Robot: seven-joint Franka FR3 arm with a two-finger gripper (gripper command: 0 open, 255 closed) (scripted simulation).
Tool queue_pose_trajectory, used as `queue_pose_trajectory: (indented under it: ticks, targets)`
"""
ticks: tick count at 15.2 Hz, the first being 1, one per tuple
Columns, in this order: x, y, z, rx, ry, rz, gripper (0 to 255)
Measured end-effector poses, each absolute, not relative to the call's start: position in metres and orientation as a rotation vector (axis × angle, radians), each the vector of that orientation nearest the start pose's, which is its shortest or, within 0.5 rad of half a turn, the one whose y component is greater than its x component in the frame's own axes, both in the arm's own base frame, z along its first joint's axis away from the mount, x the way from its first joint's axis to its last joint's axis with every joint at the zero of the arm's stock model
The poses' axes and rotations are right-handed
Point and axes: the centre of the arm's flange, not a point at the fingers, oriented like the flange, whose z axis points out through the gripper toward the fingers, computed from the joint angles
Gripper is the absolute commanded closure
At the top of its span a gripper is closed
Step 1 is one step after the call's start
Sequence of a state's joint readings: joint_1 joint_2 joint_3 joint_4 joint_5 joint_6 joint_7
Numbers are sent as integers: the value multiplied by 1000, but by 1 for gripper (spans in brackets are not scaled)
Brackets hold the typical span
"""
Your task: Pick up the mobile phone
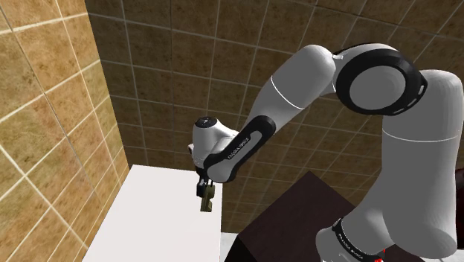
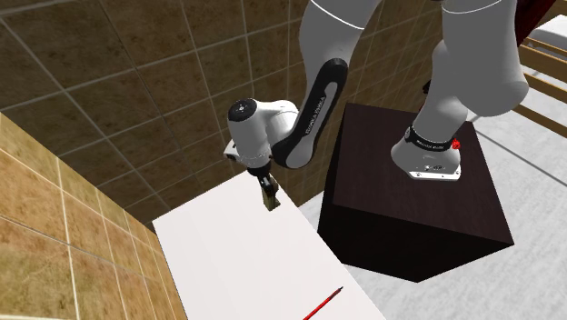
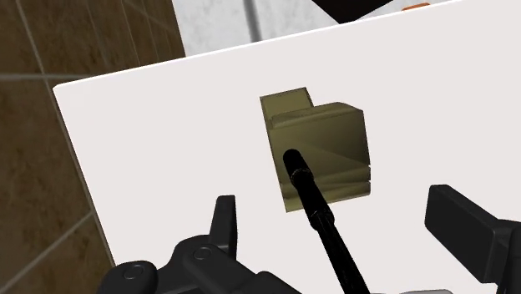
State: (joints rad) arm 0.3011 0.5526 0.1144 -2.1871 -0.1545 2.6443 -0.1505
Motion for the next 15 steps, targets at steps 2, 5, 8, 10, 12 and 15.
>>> queue_pose_trajectory:
  ticks: [2, 5, 8, 10, 12, 15]
  targets:
    - [492, 226, 114, -2970, -1069, 137, 0]
    - [491, 226, 103, -2970, -1069, 137, 255]
    - [492, 227, 101, -2970, -1070, 135, 255]
    - [492, 227, 102, -2970, -1070, 134, 255]
    - [492, 227, 102, -2970, -1070, 134, 255]
    - [492, 227, 102, -2970, -1071, 134, 255]
